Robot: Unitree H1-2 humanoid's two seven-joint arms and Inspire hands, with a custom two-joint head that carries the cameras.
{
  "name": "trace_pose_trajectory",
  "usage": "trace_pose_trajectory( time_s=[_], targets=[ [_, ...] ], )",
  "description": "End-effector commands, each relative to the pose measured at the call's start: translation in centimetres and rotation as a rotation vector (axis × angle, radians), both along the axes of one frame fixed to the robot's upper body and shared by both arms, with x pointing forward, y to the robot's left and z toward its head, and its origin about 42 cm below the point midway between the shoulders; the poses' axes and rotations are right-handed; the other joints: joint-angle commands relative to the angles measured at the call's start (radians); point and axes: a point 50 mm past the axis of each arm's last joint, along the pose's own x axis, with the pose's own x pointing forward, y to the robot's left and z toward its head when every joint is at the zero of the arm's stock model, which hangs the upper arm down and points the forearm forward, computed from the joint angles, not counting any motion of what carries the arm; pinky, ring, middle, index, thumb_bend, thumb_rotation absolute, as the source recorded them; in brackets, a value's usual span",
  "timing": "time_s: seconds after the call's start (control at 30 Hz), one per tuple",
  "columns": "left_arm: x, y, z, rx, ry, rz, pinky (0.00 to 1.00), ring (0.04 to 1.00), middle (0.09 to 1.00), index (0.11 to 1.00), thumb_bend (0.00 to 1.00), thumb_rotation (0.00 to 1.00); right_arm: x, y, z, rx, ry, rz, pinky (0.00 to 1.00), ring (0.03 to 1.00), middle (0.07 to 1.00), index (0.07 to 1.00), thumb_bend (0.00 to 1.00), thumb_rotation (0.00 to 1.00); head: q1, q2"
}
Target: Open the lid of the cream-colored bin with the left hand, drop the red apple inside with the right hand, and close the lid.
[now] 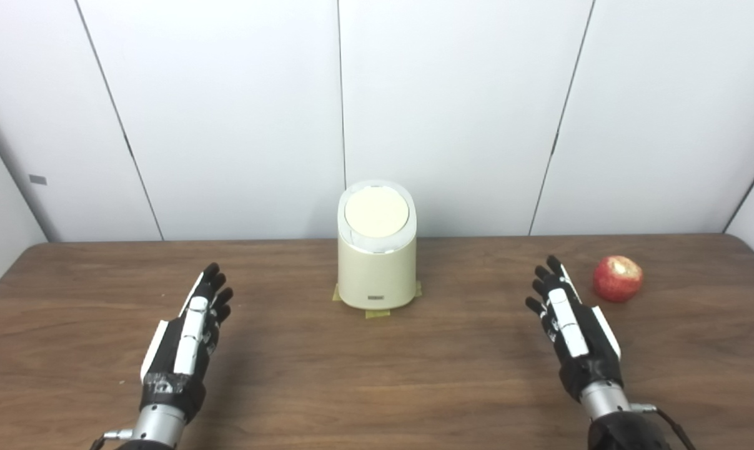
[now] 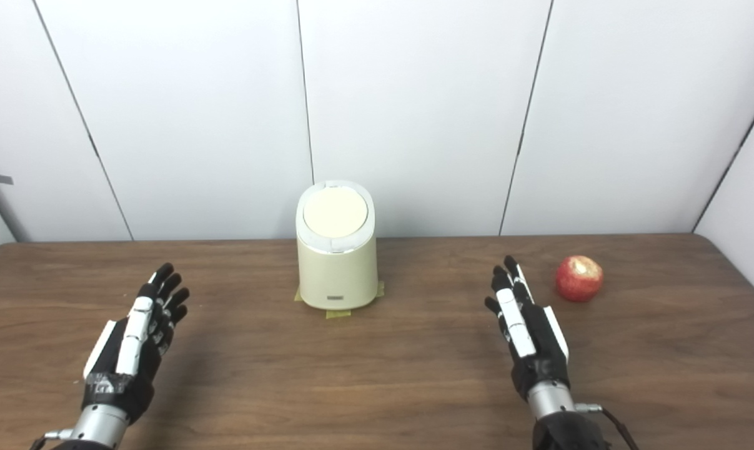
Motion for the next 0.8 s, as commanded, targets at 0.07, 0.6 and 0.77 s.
trace_pose_trajectory(
  time_s=[0.07, 0.6, 0.77],
  targets=[
    [0.7, -0.1, 1.6, -0.008, -0.079, -0.01, 1.0, 0.994, 1.0, 1.0, 0.5, 0.9, 1.0, 0.2, 2.5, 0.004, -0.109, 0.013, 0.93, 0.967, 0.965, 0.993, 0.66, 0.82, 0.0, 0.0],
    [0.5, -0.1, 1.7, 0.009, -0.078, -0.006, 1.0, 0.984, 1.0, 1.0, 0.51, 0.92, 0.8, 0.1, 2.4, 0.004, -0.106, 0.012, 0.92, 0.968, 0.964, 1.0, 0.67, 0.81, 0.011, -0.008],
    [0.7, -0.2, 3.0, 0.056, -0.107, 0.012, 1.0, 0.986, 1.0, 1.0, 0.57, 0.77, 0.4, -0.5, 2.2, 0.002, -0.102, 0.006, 0.91, 0.968, 0.962, 1.0, 0.62, 0.82, 0.03, -0.024]
  ],
)
